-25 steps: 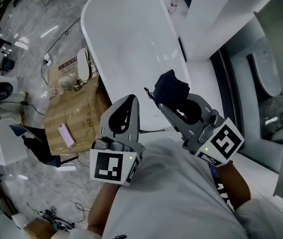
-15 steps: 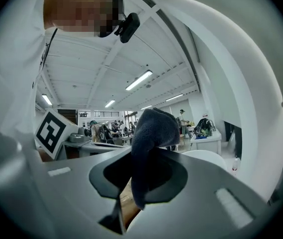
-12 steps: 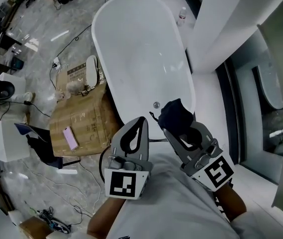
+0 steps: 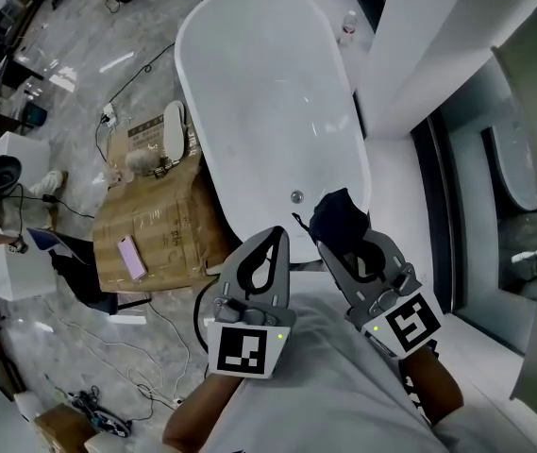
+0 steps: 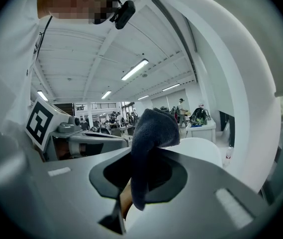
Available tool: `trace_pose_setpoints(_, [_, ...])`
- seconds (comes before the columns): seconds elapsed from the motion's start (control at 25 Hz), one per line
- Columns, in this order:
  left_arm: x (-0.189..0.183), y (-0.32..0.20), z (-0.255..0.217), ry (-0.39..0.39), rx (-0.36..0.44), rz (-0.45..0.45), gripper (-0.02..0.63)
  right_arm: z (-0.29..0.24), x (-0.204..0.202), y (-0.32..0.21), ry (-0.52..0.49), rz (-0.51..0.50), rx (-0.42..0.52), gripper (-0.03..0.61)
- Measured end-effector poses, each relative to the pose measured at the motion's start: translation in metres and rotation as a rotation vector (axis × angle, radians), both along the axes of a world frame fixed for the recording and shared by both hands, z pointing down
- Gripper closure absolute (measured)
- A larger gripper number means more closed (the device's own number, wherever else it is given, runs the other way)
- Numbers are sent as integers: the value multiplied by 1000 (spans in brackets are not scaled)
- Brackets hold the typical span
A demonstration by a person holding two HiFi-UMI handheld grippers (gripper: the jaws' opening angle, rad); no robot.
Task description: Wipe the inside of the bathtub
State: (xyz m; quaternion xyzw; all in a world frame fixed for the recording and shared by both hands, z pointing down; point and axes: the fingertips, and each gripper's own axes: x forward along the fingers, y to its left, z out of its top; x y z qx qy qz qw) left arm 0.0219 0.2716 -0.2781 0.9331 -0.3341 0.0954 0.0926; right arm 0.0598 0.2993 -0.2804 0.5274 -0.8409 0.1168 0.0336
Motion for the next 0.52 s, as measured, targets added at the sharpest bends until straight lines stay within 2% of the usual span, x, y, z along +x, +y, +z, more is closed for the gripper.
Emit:
trace_pose_setpoints(0.2, [-1, 1, 0, -11, -2, 3, 615, 3, 8, -6, 11, 17, -28, 529])
trace_pose_setpoints(0.52, [-10, 1, 7, -17, -14, 13, 615, 4, -3, -5, 14, 17, -32, 529])
